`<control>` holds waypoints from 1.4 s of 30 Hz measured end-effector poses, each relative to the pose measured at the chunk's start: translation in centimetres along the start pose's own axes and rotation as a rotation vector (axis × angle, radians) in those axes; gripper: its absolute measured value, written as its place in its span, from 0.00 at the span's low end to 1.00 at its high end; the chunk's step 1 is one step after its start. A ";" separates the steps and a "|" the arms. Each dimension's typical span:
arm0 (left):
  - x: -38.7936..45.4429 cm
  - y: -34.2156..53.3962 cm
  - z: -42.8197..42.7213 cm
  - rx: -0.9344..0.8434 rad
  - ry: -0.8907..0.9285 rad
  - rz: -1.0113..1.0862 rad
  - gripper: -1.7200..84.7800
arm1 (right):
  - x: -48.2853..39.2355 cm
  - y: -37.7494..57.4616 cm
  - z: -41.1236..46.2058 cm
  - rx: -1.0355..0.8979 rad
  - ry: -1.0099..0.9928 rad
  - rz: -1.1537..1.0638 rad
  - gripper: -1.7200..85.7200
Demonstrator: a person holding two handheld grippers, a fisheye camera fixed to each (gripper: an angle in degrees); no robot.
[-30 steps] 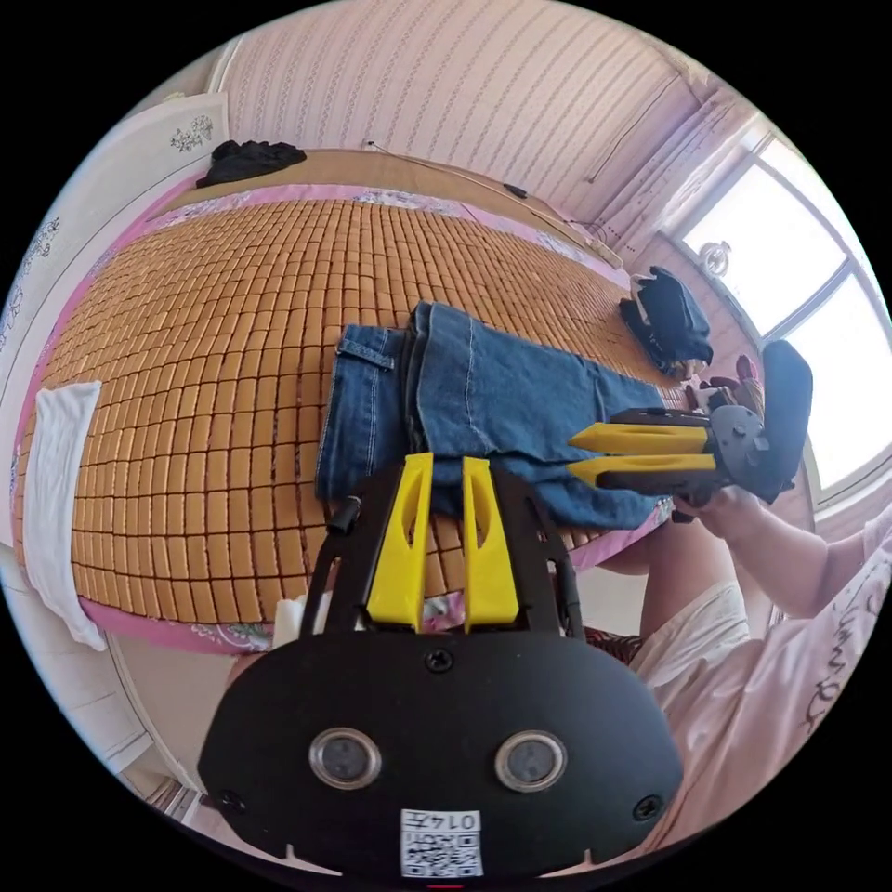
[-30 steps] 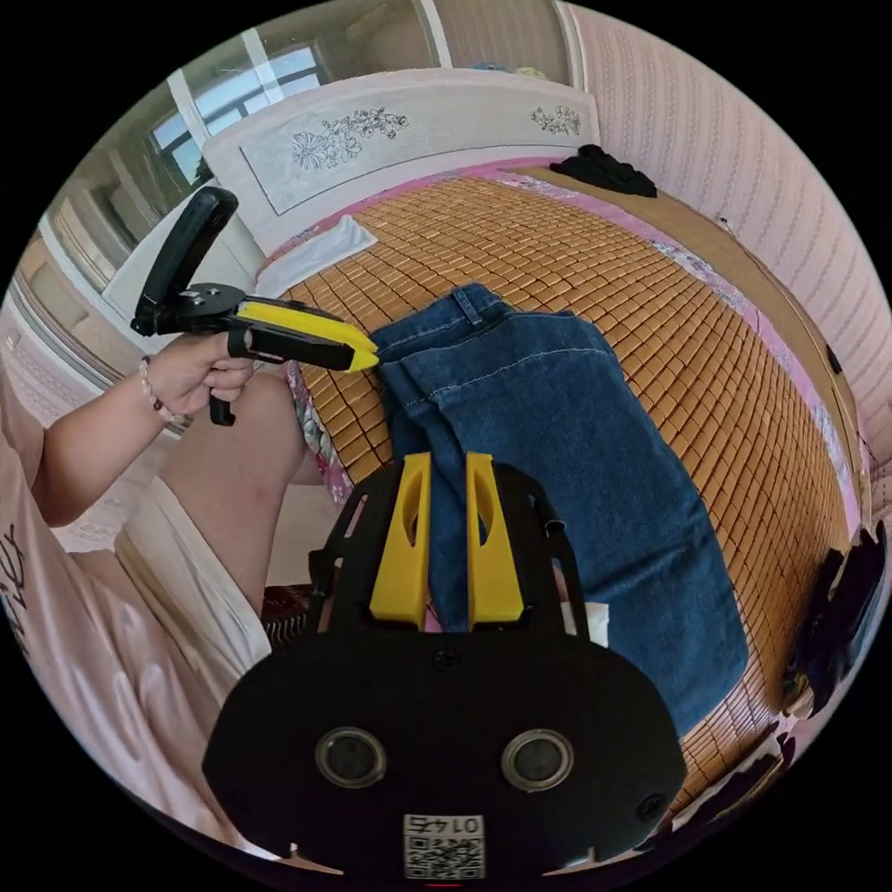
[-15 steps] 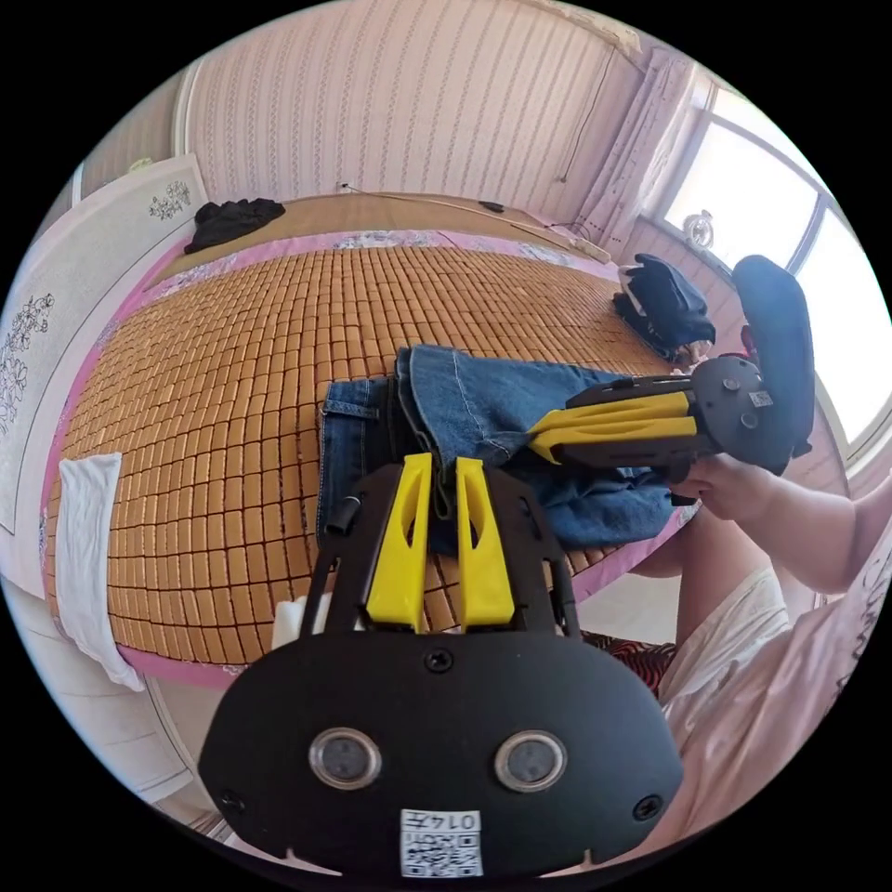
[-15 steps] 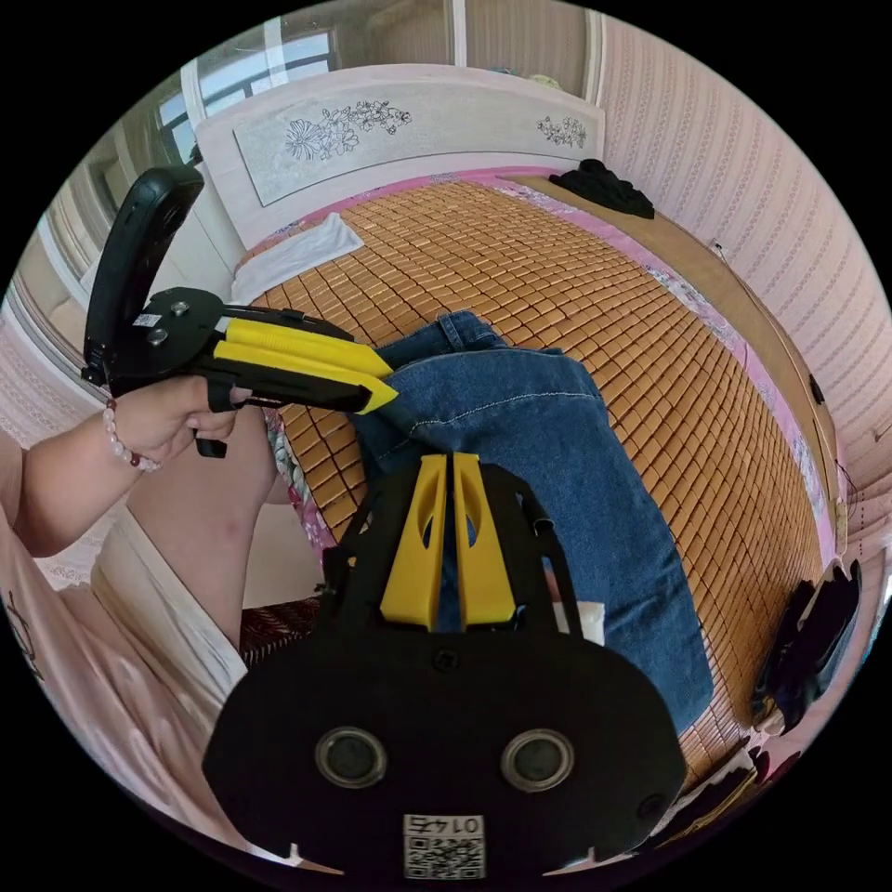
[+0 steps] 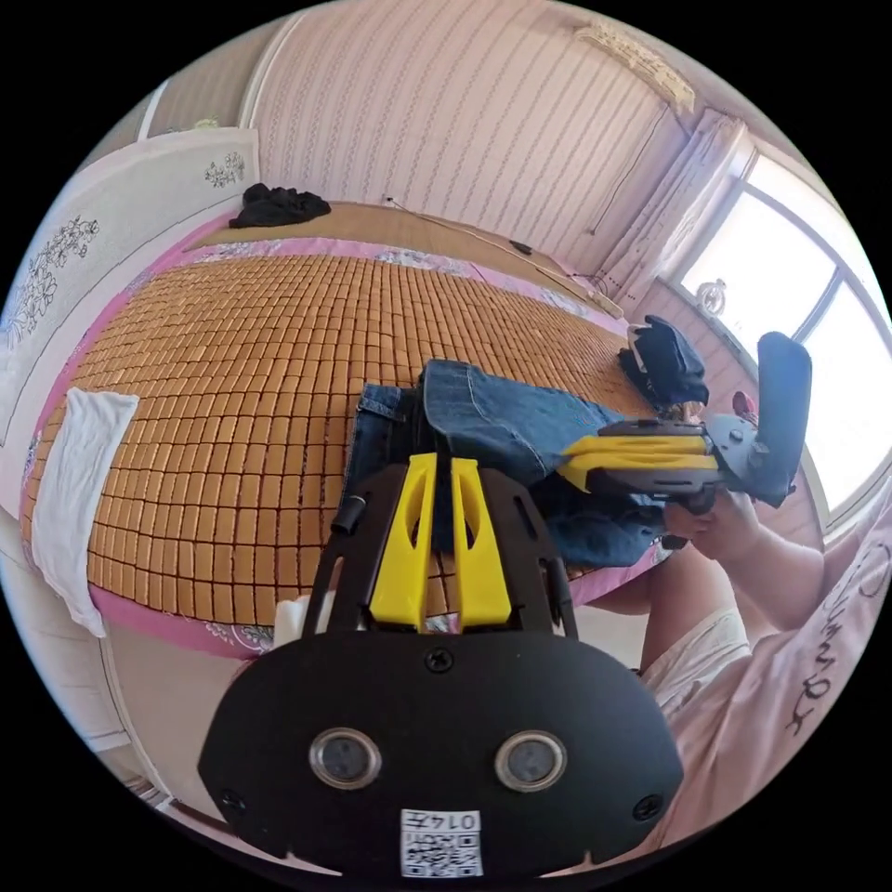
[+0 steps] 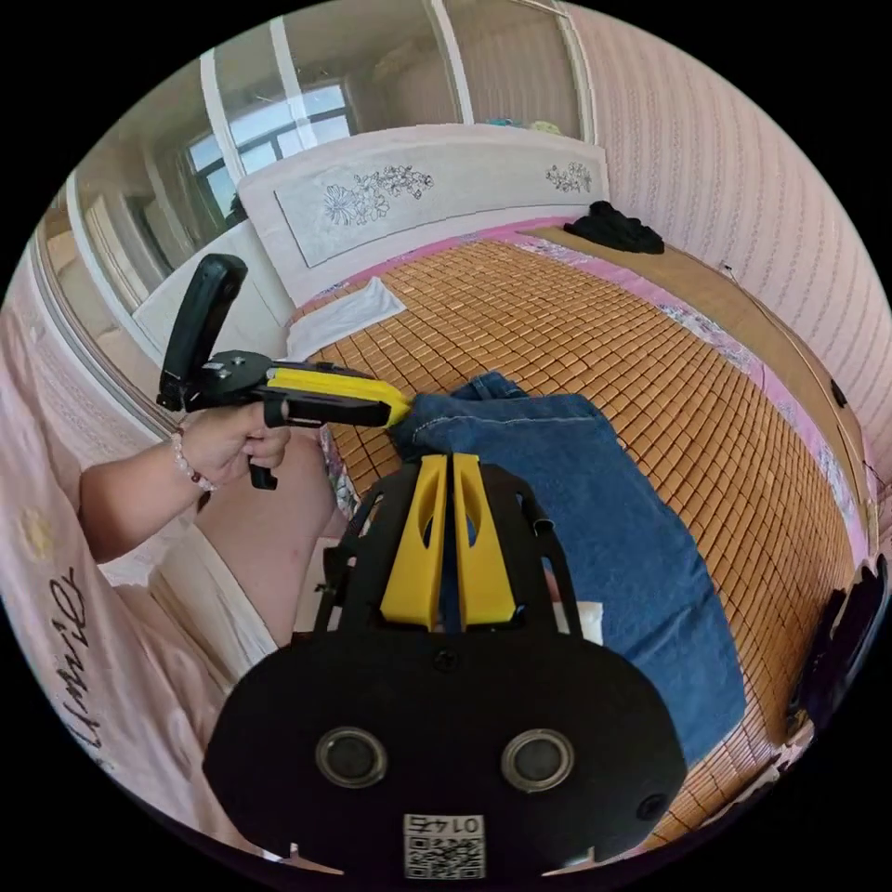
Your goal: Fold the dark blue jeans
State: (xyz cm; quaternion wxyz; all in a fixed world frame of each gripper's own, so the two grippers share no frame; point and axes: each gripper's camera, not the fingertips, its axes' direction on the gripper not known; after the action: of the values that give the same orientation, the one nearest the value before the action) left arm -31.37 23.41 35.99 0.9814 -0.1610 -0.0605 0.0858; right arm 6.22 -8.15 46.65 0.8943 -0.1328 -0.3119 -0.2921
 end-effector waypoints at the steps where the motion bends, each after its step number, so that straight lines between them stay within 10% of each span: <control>1: -0.9 0.2 0.3 -0.030 -0.001 -0.027 0.06 | -0.2 0.1 1.7 -0.066 0.021 -0.015 0.02; 5: -3.0 1.0 1.4 -0.122 0.020 -0.113 0.06 | 0.9 0.5 6.9 -0.288 0.066 -0.008 0.07; 13: -3.0 0.8 1.7 -0.142 0.066 -0.077 0.11 | 7.6 -4.8 1.3 -0.119 0.117 -0.048 0.12; 20: -4.9 0.9 -0.4 -0.086 0.085 -0.106 0.11 | 12.0 -9.1 -3.7 0.022 -0.291 -0.180 0.10; 30: -4.8 0.7 1.5 -0.120 0.113 -0.073 0.13 | 22.0 -12.2 1.8 -0.129 -0.086 0.204 0.15; 42: -4.6 0.3 3.9 -0.153 0.050 -0.060 0.12 | 22.6 -15.4 -0.8 -0.134 0.065 0.094 0.03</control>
State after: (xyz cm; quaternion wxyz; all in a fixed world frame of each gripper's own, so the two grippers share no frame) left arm -36.46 24.02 39.17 0.9696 -0.2355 -0.0474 0.0474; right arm 11.64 -30.63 61.19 0.9058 -0.1973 -0.2556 -0.2743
